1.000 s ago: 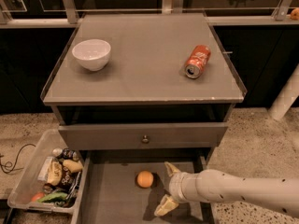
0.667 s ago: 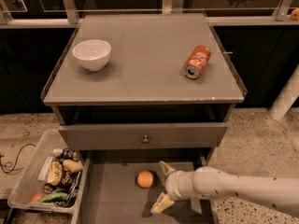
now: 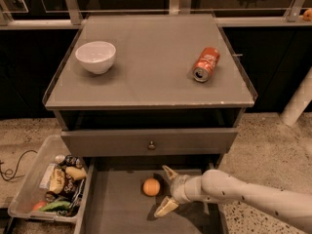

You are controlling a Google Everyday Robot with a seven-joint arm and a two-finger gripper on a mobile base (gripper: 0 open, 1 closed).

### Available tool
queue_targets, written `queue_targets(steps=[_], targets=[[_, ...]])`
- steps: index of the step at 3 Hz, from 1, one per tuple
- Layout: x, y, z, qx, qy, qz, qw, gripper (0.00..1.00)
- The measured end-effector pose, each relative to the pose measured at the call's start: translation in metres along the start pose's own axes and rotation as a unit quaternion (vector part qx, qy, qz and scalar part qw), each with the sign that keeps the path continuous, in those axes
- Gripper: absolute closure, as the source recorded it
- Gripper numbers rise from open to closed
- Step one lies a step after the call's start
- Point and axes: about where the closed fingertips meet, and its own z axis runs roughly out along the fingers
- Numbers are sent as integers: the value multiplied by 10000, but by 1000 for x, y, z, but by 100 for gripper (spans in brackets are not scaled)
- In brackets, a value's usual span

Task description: Pick orange from middle drawer and place on counter

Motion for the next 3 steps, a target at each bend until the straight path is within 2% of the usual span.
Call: queue_targets(steps=[1, 3], targets=[[8, -3, 15, 30, -60, -38, 10000, 0], [22, -17, 39, 387, -163, -27, 9991, 0]])
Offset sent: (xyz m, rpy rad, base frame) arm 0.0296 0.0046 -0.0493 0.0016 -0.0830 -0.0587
